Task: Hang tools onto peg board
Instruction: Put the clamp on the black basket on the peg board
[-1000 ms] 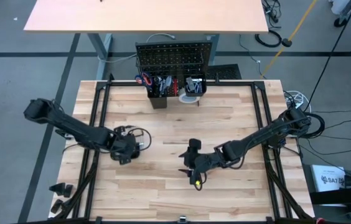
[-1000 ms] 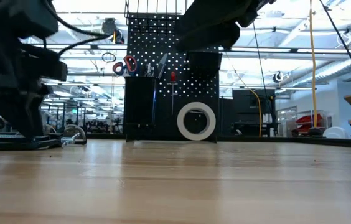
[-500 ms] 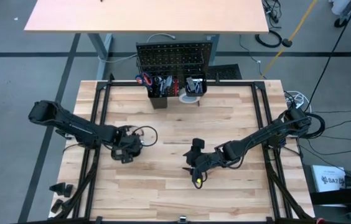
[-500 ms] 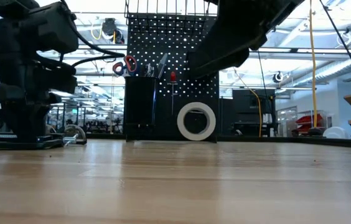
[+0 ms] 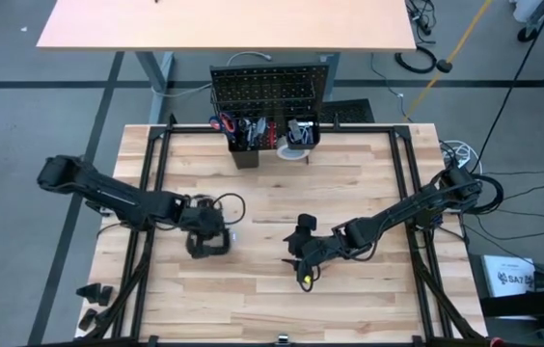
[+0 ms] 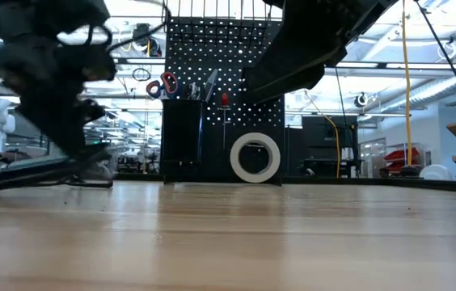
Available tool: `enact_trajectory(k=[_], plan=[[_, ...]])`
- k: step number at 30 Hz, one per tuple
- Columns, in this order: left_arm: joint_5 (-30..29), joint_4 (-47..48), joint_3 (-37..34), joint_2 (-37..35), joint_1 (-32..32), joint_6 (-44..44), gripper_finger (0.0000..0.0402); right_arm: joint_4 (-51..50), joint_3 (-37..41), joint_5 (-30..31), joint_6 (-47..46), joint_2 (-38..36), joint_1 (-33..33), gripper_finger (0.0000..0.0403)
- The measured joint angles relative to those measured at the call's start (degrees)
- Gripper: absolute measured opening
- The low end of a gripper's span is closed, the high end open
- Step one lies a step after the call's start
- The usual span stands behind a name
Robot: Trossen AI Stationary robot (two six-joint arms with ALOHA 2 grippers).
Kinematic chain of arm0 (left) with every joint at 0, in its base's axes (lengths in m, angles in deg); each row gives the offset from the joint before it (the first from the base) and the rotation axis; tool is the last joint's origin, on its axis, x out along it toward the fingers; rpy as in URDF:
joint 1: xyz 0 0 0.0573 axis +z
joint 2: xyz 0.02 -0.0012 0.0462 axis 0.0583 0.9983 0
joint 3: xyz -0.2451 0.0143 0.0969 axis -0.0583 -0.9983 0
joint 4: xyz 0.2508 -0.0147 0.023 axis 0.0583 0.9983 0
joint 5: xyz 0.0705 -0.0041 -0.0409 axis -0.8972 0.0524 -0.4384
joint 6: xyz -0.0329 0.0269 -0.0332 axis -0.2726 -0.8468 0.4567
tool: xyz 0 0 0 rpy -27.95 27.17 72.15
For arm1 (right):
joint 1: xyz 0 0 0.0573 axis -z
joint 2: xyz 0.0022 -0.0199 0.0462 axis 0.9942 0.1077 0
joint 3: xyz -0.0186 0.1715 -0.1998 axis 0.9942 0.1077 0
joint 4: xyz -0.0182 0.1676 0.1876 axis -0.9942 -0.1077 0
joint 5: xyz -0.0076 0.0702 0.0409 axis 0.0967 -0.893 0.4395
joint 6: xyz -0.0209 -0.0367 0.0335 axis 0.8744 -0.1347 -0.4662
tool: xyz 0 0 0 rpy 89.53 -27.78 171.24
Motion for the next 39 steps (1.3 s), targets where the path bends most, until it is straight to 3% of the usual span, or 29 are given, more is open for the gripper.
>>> enact_trajectory(k=[3,8,12,15,20,25,29,35,39], plan=[[3.59,-7.61,0.06,-1.26,-0.76,-1.45,0.0,-0.01,0.0,-0.02,0.0,0.0,0.04,0.0258],[4.72,-14.24,0.08,-0.96,-1.53,-3.96,0.0,-0.04,0.0,0.01,-0.39,0.0,0.07,0.0258],[4.76,-14.13,0.11,-0.95,-1.56,-4.17,0.0,2.5,0.0,0.21,-1.5,0.36,0.91,0.0258],[4.21,-13.26,0.11,-2.0,-2.01,-3.92,0.0,11.36,-0.11,-0.84,1.97,3.27,2.3,0.0258],[-7.7,-10.18,0.11,-8.79,-3.39,-3.41,0.0,24.51,-3.53,-12.21,6.88,12.3,6.09,0.0258],[-15.64,-3.97,0.13,-17.35,-2.52,-1.84,0.0,19.93,-14.7,-15.24,12.76,20.44,8.75,0.0258],[-20.55,-1.39,0.13,-23.07,-1.53,-1.35,0.0,8.18,-26.41,-15.92,17.49,26.21,10.8,0.0258],[-22.76,-1.45,0.13,-29.39,-1.01,-4.17,0.0,-4.28,-39.9,-16.65,21.61,33.59,13.11,0.0258],[-23.19,-1.06,0.13,-31.35,-1.01,-4.46,0.0,-6.4,-44.62,-17.35,23.83,36.55,13.81,0.0258]])
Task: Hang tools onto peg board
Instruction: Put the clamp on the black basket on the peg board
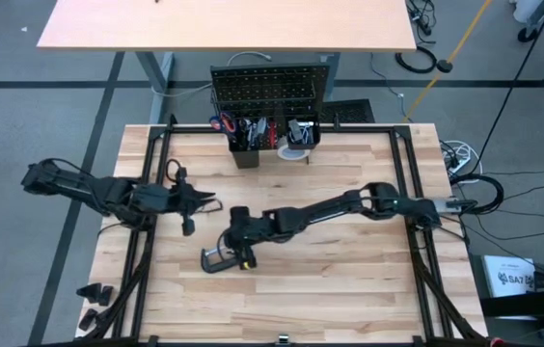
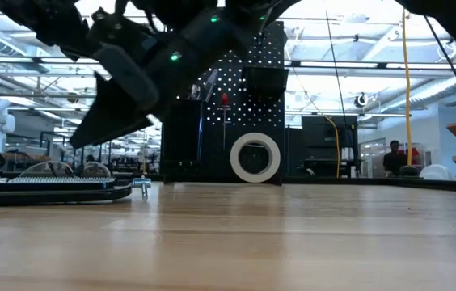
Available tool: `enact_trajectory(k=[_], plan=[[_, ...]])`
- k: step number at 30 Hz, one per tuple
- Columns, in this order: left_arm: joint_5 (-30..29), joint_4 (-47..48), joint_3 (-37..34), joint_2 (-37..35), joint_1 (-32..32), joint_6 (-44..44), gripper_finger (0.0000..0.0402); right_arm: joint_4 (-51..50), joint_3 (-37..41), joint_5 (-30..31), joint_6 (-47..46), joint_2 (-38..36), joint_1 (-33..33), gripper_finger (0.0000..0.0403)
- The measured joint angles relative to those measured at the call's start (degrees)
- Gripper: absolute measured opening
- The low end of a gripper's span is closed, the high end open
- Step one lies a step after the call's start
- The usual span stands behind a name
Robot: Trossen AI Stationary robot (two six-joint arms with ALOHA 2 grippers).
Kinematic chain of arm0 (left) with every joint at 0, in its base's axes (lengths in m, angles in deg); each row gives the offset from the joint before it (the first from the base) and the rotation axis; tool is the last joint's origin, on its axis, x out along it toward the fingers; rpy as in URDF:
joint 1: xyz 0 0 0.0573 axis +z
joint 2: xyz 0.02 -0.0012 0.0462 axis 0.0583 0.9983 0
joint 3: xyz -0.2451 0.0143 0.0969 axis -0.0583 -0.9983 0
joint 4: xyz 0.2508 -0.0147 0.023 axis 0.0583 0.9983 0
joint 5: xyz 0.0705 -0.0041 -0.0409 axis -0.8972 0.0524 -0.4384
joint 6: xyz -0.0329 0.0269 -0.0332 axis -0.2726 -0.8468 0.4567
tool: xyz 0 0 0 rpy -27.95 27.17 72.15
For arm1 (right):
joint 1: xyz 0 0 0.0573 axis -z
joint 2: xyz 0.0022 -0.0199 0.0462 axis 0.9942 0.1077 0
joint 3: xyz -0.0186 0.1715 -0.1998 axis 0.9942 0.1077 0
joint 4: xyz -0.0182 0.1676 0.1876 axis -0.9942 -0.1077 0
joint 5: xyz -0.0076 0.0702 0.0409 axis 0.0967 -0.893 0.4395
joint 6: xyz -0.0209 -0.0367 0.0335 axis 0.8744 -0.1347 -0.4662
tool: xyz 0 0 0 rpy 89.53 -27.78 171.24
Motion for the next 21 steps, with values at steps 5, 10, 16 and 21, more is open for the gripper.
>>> enact_trajectory(k=[5,10,16,21], plan=[[-0.04,0.08,0.0,-0.5,0.0,-0.85,0.0,-4.68,-6.29,-2.36,0.82,4.19,0.38,0.0248],[-0.04,0.12,0.0,-0.41,0.0,-0.9,0.0,-8.16,-10.31,-2.06,1.18,8.44,0.82,0.0226],[-0.07,0.15,0.0,-0.42,-0.02,-1.02,0.0,-15.0,-11.67,3.09,-1.84,9.7,1.85,0.0183],[-0.07,0.15,0.0,-0.42,-0.04,-1.96,0.0,-20.19,-11.86,3.17,-4.11,9.55,1.7,0.0082]])
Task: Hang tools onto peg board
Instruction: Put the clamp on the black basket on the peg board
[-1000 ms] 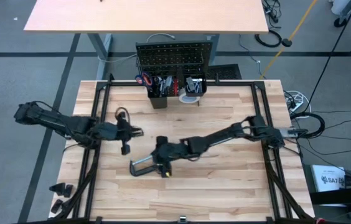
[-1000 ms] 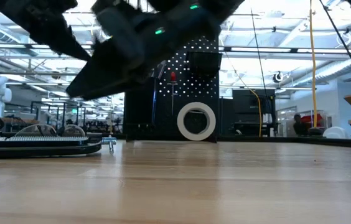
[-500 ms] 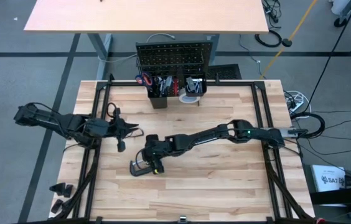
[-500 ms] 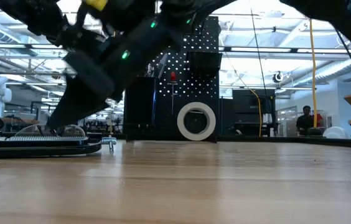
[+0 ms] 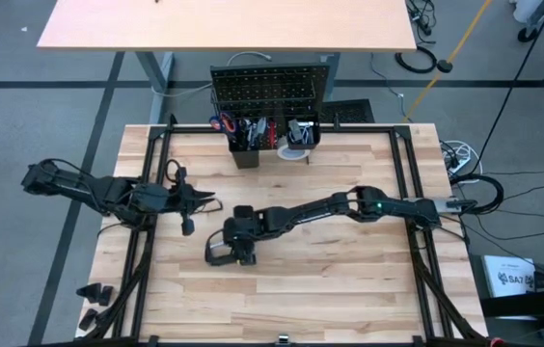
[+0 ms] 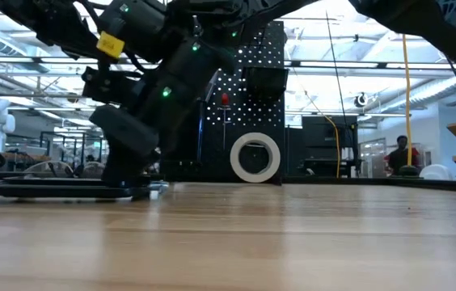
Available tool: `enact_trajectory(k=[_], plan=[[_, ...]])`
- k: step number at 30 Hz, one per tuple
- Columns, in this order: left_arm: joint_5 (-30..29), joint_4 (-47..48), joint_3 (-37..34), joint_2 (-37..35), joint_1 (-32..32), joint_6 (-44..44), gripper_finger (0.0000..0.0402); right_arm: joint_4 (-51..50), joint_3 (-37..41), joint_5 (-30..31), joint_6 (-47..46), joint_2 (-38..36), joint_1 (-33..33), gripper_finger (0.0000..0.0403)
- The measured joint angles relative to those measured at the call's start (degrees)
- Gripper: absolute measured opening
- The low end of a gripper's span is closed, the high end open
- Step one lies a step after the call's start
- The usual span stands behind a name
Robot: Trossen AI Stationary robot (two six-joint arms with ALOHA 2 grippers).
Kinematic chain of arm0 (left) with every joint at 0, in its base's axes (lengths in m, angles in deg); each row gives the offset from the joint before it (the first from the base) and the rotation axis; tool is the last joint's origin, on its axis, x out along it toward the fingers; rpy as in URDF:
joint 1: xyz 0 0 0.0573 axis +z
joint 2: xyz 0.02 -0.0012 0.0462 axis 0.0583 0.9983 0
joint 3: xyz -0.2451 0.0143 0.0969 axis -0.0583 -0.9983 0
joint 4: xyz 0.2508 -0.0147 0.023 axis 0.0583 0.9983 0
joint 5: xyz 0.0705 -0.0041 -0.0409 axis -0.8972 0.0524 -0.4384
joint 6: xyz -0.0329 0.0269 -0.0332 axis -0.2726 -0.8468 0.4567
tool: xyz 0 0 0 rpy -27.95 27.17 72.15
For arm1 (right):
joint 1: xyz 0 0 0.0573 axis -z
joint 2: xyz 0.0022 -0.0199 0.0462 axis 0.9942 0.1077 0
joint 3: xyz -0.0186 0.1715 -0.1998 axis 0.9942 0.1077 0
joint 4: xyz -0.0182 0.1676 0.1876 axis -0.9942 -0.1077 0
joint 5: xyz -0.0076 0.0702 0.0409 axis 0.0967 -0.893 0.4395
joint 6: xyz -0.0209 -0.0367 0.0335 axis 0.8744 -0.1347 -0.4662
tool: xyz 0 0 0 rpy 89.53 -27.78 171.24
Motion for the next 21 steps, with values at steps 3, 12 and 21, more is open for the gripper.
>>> enact_trajectory(k=[3,12,21], plan=[[0.0,0.02,0.0,0.0,0.0,-0.47,0.0,-2.11,0.08,1.28,-0.22,-0.18,-0.63,0.003],[-6.8,5.19,0.0,-1.89,-0.02,4.55,0.0,-10.77,0.87,4.48,-2.86,-5.51,-3.2,0.003],[-22.37,22.06,0.01,-3.05,2.43,28.35,0.0,-19.16,0.68,8.45,-3.48,-16.42,-4.75,0.003]])
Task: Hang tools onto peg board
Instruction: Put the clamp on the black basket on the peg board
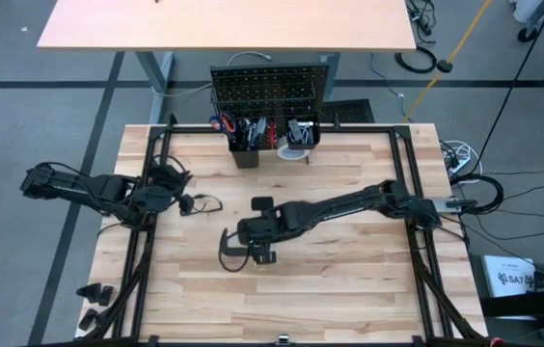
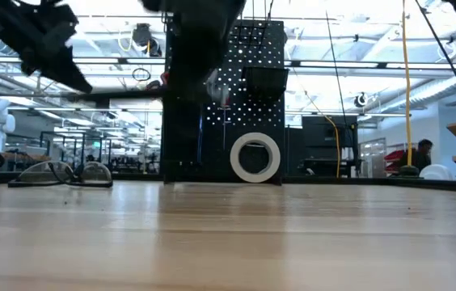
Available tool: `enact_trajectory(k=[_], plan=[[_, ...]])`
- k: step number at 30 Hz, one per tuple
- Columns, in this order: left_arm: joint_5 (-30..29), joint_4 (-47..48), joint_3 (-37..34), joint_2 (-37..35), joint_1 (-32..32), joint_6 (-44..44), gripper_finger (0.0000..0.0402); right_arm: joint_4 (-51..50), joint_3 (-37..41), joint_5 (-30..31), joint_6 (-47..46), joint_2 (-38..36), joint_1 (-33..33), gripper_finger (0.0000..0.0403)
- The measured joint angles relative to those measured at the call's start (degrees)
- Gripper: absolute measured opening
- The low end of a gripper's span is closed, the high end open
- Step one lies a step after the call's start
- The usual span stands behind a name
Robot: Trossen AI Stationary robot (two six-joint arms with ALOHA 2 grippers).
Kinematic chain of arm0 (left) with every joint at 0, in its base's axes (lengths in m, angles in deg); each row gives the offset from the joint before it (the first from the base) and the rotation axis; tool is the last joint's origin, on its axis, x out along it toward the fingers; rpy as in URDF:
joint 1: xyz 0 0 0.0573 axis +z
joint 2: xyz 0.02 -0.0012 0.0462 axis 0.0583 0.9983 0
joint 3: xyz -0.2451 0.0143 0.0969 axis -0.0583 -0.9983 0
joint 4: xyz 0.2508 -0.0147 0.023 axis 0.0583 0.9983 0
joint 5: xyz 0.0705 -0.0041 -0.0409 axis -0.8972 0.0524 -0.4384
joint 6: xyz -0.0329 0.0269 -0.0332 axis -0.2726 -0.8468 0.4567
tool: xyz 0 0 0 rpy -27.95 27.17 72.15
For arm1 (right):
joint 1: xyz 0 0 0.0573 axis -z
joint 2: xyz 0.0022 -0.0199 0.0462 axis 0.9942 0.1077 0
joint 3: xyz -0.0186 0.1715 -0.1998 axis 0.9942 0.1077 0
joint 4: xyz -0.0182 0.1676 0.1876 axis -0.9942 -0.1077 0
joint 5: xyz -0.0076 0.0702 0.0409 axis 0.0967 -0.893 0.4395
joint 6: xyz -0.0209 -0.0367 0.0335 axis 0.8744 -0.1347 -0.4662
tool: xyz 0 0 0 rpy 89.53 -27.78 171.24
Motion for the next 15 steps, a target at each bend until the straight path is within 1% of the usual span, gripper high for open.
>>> enact_trajectory(k=[3,9,12,15], plan=[[-0.07,4.59,-0.27,0.44,1.5,4.64,0.0,0.31,-0.02,1.96,0.02,-4.57,-0.29,0.003],[-1.12,-0.71,-2.61,0.64,3.5,5.44,0.0,0.55,-0.11,10.08,1.45,-13.6,-1.22,0.003],[-0.74,-2.72,-4.54,0.88,4.58,5.41,0.0,2.23,-0.11,17.29,4.18,-18.13,-1.51,0.003],[-0.04,-3.73,-6.41,1.18,5.42,5.74,0.0,7.66,-0.2,28.16,9.39,-21.75,-1.3,0.003]])
